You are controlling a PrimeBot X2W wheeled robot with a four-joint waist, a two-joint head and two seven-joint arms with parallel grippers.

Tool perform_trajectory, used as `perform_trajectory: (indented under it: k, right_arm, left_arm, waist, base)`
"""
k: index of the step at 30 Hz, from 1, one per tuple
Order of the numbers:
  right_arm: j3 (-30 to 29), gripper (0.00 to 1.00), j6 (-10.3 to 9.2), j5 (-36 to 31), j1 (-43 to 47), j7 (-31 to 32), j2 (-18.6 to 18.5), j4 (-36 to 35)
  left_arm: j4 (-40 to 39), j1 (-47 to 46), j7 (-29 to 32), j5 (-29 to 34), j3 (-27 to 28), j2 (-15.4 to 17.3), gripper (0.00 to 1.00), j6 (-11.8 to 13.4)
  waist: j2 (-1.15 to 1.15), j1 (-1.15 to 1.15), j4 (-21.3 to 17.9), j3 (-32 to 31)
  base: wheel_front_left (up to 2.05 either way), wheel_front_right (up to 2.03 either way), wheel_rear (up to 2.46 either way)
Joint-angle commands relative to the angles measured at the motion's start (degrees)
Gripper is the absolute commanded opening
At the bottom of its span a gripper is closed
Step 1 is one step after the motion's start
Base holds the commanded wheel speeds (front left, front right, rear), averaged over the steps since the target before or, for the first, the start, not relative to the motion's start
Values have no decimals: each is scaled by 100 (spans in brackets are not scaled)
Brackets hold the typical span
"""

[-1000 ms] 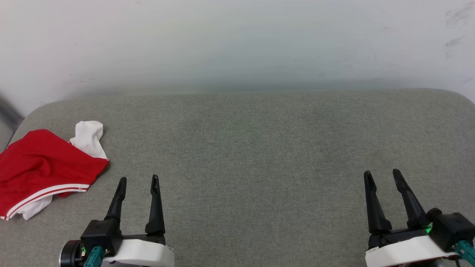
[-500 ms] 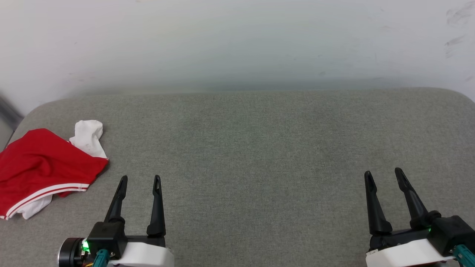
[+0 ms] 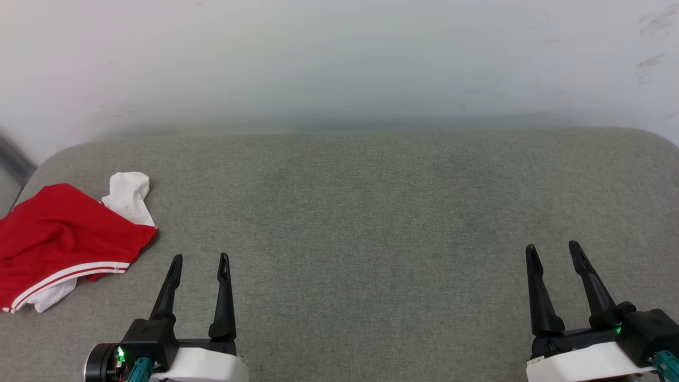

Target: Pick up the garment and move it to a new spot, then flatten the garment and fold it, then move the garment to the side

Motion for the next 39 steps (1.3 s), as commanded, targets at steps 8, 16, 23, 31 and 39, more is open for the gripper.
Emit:
perform_trajectory:
  k: [8, 16, 23, 31, 39]
  right_arm:
    - [-21, 100, -2, -41, 29, -13, 9, -34]
    - [5, 100, -2, -77, 71, -13, 9, -14]
    - [22, 100, -2, -120, 65, -13, 10, -17]
    - [42, 100, -2, -172, 25, -13, 9, -31]
    - [60, 100, -2, -216, 2, -13, 9, -30]
  left_arm:
    - [25, -27, -20, -46, 121, -7, 100, 46]
    - [37, -75, -19, -82, 308, -6, 100, 62]
    - [24, -100, -19, -95, 437, -6, 100, 26]
    - [38, -109, -19, -148, 439, -7, 100, 26]
    - [44, -122, -19, -218, 493, -6, 100, 40]
  waist:
    - [0, 0, 243, 24]
    - [0, 0, 803, 66]
    - [0, 0, 1424, 109]
    - [0, 0, 2095, 187]
    - [0, 0, 2691, 248]
  base:
    - [0, 0, 0]
    - [0, 0, 0]
    - [0, 0, 0]
    - [0, 0, 0]
    - [0, 0, 0]
